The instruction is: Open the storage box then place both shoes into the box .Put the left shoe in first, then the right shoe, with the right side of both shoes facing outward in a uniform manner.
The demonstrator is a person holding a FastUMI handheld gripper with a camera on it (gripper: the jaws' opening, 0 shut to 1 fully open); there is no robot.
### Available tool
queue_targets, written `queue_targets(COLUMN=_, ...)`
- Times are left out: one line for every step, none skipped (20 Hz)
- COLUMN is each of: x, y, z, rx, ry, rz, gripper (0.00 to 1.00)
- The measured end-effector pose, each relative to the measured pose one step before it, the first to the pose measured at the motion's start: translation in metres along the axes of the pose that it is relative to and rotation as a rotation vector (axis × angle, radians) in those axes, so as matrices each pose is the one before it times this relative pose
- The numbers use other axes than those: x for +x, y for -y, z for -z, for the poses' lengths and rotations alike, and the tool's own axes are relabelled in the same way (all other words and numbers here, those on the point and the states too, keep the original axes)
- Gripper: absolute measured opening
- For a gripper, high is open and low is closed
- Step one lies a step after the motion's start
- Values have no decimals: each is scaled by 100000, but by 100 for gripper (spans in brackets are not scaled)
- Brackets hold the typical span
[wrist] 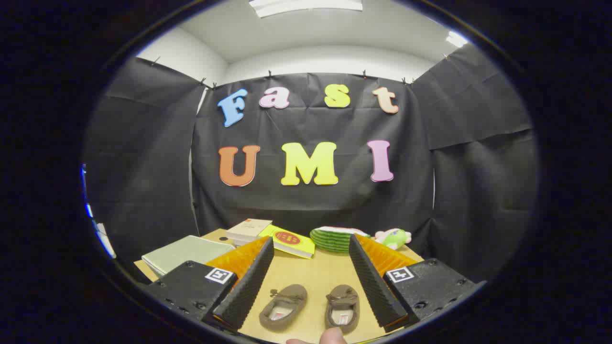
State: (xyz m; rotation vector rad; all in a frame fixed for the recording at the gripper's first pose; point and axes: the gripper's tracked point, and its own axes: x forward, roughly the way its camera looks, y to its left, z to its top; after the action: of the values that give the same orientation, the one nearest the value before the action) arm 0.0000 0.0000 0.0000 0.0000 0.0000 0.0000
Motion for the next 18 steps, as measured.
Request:
queue_targets(x=71, y=-70, z=158, rx=101, ry=-239, rz=-151, gripper=100)
queue_targets(x=-44, y=-106, z=-47, rx=258, ry=22, rz=-158, gripper=100)
queue_targets(x=-22, y=-2, z=12, rx=23, ry=-95, rz=-286, gripper=100)
queue_targets(x=1, y=-19, z=4, rx=-236, ry=-251, rz=37, gripper=100)
queue_targets(x=-52, y=77, z=116, rx=-566, ry=-290, rz=300, gripper=100)
queue_targets(x=6, y=30, z=-33, rx=-502, ry=-144, rz=292, gripper=100)
queue_targets(x=-7, y=-114, z=35, rx=-86, ry=-137, rz=-67, gripper=100)
queue_targets(x=-50, y=-255, z=-6, rx=75, ry=-271, rz=-367, gripper=100)
queue_targets(x=29, y=-179, z=41, rx=329, ry=-172, rz=-585, gripper=100)
queue_targets(x=-60, y=-183, z=-55, rx=372, ry=-167, rz=-651, gripper=100)
queue_targets(x=-17, y=3, z=100, rx=248, ry=-195, rz=-236, gripper=100)
queue_targets(x=74, y=40, z=13, rx=203, ry=-85, rz=-9, gripper=100)
queue_targets(x=-34, y=38, z=58, rx=238, ry=-215, rz=76, gripper=100)
queue_targets(x=18, y=22, z=44, rx=271, ry=-253, rz=-90, gripper=100)
queue_targets(x=40, y=-87, z=114, rx=356, ry=-268, rz=-232, gripper=100)
queue_targets(x=-10, y=-7, z=-26, rx=276, ry=-179, rz=-287, gripper=100)
queue_targets(x=-3, y=-89, z=115, rx=171, ry=-228, rz=-332, gripper=100)
queue_targets(x=30, y=-59, z=21, rx=383, ry=-80, rz=-531, gripper=100)
